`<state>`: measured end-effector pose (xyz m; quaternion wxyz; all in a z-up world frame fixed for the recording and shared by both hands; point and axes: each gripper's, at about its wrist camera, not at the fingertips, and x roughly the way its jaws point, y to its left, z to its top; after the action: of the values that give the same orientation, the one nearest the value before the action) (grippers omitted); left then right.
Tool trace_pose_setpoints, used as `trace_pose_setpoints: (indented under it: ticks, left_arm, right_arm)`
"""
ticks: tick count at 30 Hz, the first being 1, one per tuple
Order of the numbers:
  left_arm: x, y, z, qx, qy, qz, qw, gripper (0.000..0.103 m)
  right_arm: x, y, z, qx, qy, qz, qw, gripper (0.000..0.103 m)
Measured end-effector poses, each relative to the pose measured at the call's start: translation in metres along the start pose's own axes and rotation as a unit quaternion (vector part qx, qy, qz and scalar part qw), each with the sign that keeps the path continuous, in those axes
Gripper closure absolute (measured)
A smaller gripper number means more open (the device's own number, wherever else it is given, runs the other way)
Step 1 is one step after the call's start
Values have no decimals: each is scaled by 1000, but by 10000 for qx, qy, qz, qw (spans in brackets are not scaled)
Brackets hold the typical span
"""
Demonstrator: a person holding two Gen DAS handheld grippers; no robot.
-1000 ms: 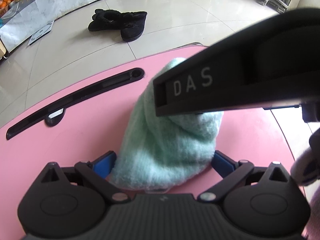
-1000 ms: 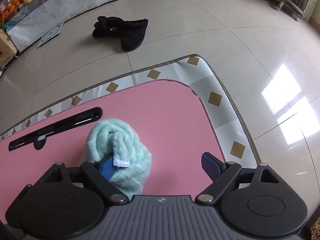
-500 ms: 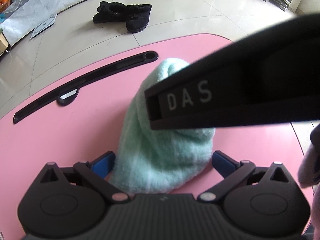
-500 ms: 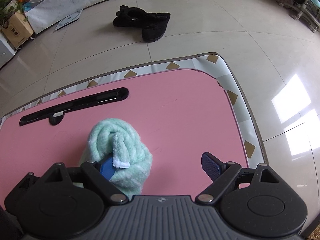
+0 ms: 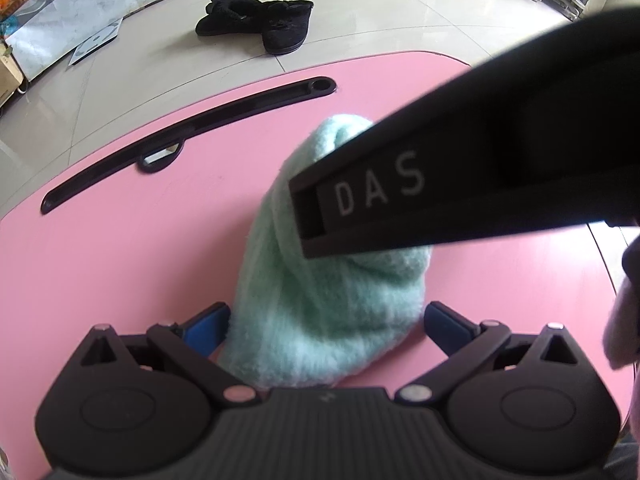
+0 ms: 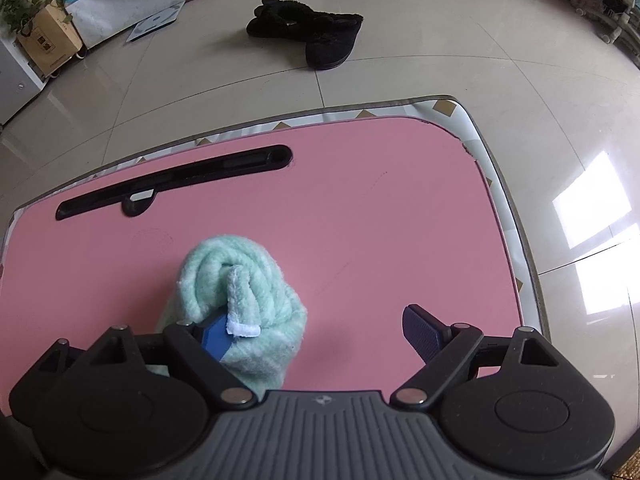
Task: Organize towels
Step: 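Slide the mint-green towel back across the table toward the handle slot with the right tool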
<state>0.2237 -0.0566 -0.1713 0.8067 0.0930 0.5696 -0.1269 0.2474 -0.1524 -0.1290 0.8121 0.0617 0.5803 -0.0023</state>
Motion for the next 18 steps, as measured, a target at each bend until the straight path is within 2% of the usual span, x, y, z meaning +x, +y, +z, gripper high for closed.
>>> trace_pose_setpoints:
  ticks: [8, 18]
  left_arm:
    - [-11, 2, -19, -26, -23, 10, 10000, 0]
    - [-22, -11, -45, 25, -130, -12, 9999, 0]
  right_arm:
    - [-3, 10, -15, 33, 22, 110, 9999, 17]
    - [-12, 10, -35, 168, 45, 36, 9998, 17]
